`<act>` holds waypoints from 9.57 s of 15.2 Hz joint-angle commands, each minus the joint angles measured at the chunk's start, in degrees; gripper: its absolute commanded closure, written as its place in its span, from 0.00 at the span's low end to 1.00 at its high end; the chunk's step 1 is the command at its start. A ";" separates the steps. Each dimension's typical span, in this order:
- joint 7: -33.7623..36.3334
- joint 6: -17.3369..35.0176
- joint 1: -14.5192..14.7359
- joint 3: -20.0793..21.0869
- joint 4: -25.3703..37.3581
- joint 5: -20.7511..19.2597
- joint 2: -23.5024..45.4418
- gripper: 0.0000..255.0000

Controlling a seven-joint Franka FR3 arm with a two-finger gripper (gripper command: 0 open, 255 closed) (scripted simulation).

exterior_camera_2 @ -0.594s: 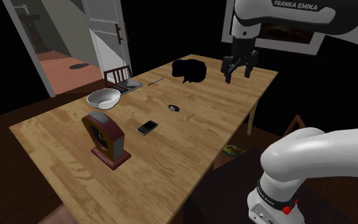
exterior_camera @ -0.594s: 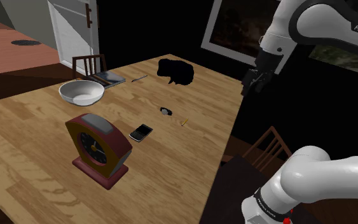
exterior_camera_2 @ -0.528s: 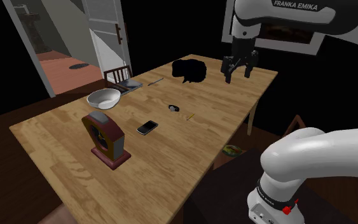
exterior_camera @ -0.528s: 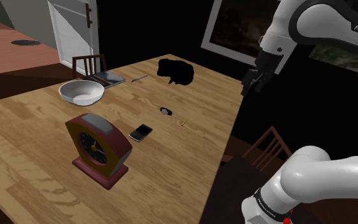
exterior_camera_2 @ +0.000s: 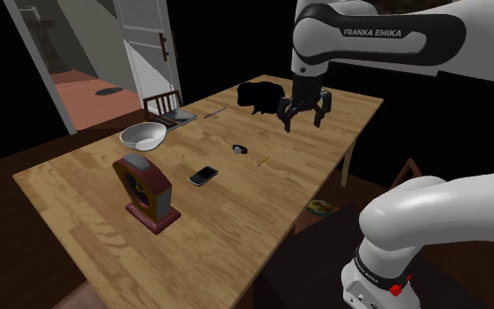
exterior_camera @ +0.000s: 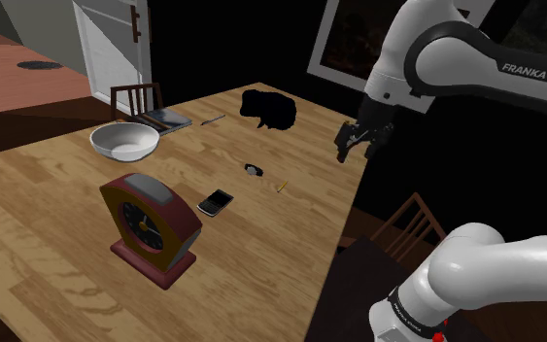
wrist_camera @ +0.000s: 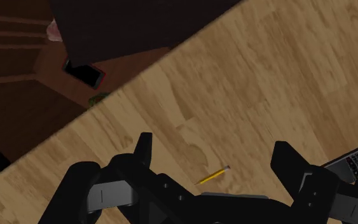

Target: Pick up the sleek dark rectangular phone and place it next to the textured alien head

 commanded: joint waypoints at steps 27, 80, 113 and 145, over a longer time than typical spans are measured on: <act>68.29 34.48 -4.11 25.58 21.85 -9.78 55.48 0.00; 68.92 21.87 -3.76 25.91 33.05 -7.73 53.39 1.00; 53.06 5.00 -12.53 20.13 49.61 -5.58 53.00 1.00; 31.03 -1.23 -22.89 11.45 78.43 -11.23 77.19 1.00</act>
